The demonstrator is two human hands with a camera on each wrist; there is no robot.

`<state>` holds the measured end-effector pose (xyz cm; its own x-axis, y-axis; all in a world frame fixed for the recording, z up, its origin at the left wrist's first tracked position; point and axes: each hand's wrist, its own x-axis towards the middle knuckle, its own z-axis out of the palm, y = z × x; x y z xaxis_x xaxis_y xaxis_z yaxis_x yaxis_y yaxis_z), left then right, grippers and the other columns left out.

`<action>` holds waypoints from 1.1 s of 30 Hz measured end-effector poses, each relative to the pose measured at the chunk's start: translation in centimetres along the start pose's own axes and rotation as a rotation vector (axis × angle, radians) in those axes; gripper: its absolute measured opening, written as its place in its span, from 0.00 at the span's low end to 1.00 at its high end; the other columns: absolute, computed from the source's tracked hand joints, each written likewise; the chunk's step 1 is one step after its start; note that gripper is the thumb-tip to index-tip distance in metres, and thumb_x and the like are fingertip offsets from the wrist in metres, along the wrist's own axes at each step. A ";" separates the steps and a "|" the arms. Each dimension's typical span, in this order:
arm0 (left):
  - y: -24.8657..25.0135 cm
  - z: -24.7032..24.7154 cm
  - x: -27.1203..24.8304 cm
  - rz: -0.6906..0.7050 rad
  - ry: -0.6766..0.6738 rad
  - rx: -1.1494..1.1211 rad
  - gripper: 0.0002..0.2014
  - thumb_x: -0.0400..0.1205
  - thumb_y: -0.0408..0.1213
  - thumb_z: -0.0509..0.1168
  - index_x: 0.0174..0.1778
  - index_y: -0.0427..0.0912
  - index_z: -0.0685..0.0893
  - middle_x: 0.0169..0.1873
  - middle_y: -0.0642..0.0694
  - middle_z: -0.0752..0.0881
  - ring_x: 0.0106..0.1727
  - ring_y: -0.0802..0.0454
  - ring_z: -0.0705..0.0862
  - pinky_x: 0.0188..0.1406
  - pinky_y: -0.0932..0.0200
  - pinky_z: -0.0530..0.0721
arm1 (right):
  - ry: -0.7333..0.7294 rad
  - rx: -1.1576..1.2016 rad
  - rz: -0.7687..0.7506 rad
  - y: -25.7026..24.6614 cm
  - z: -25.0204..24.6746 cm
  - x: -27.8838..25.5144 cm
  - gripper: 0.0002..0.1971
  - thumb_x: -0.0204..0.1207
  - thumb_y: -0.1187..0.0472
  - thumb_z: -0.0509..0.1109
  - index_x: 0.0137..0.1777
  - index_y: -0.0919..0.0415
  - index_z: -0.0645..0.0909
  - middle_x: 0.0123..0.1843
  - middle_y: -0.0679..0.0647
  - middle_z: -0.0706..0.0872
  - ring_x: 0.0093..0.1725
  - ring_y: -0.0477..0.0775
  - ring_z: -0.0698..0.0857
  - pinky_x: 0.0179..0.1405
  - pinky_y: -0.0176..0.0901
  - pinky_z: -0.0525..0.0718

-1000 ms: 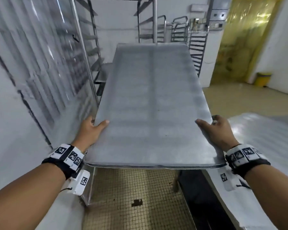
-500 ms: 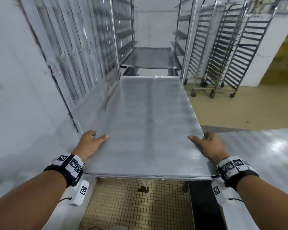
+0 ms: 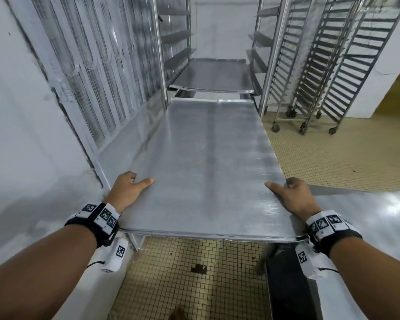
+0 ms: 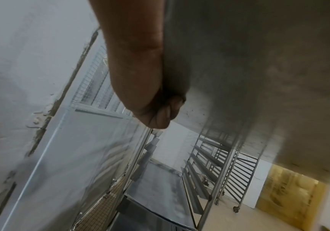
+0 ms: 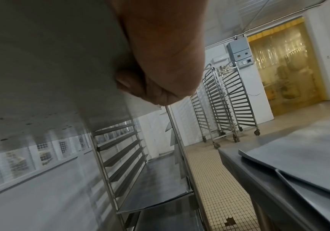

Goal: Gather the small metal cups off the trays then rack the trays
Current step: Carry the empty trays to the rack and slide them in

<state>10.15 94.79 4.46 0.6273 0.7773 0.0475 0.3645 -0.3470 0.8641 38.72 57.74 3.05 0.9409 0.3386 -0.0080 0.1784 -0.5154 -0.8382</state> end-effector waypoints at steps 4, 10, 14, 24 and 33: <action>-1.2 0.6 5.8 -0.033 -0.063 -0.028 0.31 0.68 0.61 0.79 0.43 0.32 0.85 0.38 0.38 0.90 0.39 0.42 0.91 0.39 0.48 0.89 | 0.001 -0.007 0.004 -0.9 1.9 3.8 0.30 0.60 0.30 0.81 0.38 0.56 0.74 0.29 0.52 0.82 0.27 0.52 0.78 0.30 0.40 0.75; -1.9 1.8 12.7 -0.037 -0.084 0.024 0.21 0.74 0.53 0.78 0.35 0.48 0.73 0.35 0.46 0.80 0.36 0.49 0.80 0.37 0.55 0.78 | 0.031 -0.041 0.024 -1.7 5.3 8.1 0.28 0.62 0.34 0.81 0.37 0.59 0.78 0.29 0.53 0.85 0.30 0.55 0.82 0.30 0.40 0.76; -2.5 2.3 16.9 -0.042 -0.118 0.033 0.18 0.75 0.52 0.78 0.36 0.49 0.75 0.34 0.50 0.80 0.41 0.44 0.84 0.41 0.52 0.82 | 0.058 -0.044 0.053 -2.1 7.4 10.5 0.28 0.61 0.31 0.80 0.33 0.56 0.77 0.27 0.52 0.85 0.29 0.56 0.83 0.34 0.44 0.79; -3.3 3.9 24.7 -0.065 -0.141 0.009 0.29 0.71 0.60 0.78 0.54 0.38 0.83 0.49 0.42 0.89 0.49 0.43 0.89 0.56 0.42 0.88 | 0.050 -0.131 0.108 -4.4 9.7 15.8 0.30 0.65 0.31 0.77 0.39 0.60 0.78 0.35 0.57 0.88 0.36 0.59 0.86 0.35 0.46 0.78; -3.1 6.4 31.1 -0.057 -0.098 0.028 0.30 0.74 0.53 0.78 0.66 0.42 0.75 0.59 0.45 0.82 0.57 0.46 0.84 0.58 0.51 0.83 | 0.029 -0.123 0.114 -6.7 10.7 21.1 0.23 0.72 0.39 0.77 0.39 0.60 0.80 0.37 0.54 0.88 0.37 0.55 0.86 0.32 0.42 0.75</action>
<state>32.93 116.69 0.06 0.6691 0.7414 -0.0517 0.4194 -0.3192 0.8498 54.25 76.77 2.68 0.9647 0.2503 -0.0819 0.1021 -0.6423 -0.7596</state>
